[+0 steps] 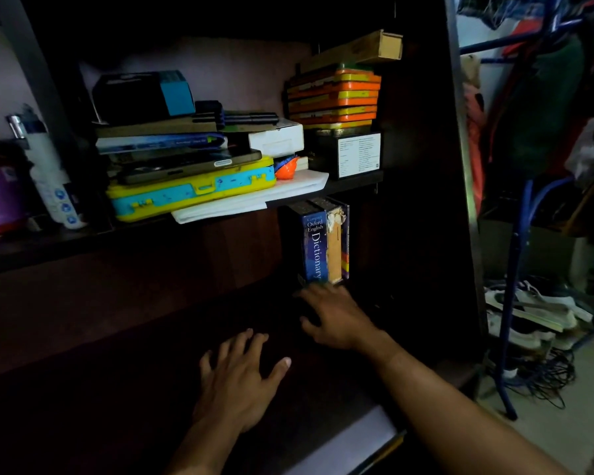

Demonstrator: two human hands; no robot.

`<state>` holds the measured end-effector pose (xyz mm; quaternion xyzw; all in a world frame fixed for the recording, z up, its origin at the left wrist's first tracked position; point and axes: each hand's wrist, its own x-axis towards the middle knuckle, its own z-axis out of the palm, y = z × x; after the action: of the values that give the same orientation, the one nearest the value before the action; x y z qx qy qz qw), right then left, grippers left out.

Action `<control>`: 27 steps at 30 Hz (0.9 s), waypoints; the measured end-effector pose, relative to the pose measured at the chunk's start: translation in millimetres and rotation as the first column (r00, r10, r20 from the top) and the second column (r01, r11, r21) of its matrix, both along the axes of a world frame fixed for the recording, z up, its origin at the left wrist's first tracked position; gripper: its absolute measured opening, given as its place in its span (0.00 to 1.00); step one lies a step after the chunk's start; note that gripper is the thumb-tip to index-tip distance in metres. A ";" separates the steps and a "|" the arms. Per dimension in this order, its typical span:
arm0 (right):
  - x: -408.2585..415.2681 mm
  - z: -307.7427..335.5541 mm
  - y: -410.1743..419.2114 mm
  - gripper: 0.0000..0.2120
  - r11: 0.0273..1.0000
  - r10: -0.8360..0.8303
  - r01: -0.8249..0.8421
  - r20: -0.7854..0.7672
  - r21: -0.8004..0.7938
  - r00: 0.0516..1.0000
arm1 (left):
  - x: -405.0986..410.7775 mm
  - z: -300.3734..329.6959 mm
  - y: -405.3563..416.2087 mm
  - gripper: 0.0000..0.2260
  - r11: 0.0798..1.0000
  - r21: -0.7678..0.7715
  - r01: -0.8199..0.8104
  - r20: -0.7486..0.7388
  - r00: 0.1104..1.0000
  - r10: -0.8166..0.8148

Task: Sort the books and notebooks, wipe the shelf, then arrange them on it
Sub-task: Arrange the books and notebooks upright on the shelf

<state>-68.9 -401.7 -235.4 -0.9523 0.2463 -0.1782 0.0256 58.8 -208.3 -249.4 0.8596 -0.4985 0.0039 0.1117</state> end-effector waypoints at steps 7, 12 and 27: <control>4.3 -6.3 -5.9 0.34 0.991 -0.052 0.061 -0.086 0.115 0.995 | 2.1 -1.6 -2.4 0.31 1.000 0.005 -0.006 0.008 1.000 0.006; -10.0 2.4 15.5 0.29 0.972 -0.051 0.020 0.130 0.232 0.990 | 4.2 -1.5 -5.9 0.31 1.000 0.026 0.002 0.007 1.000 -0.002; -355.1 78.4 246.0 0.21 0.851 -0.424 0.259 0.308 0.457 0.851 | -304.7 61.7 15.0 0.16 0.670 -0.400 0.625 -0.282 0.611 -0.739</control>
<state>-424.0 -155.7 -156.9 -0.8094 0.4356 -0.3157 0.2356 -245.9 -193.4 -187.7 0.5579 -0.7483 -0.1595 0.3216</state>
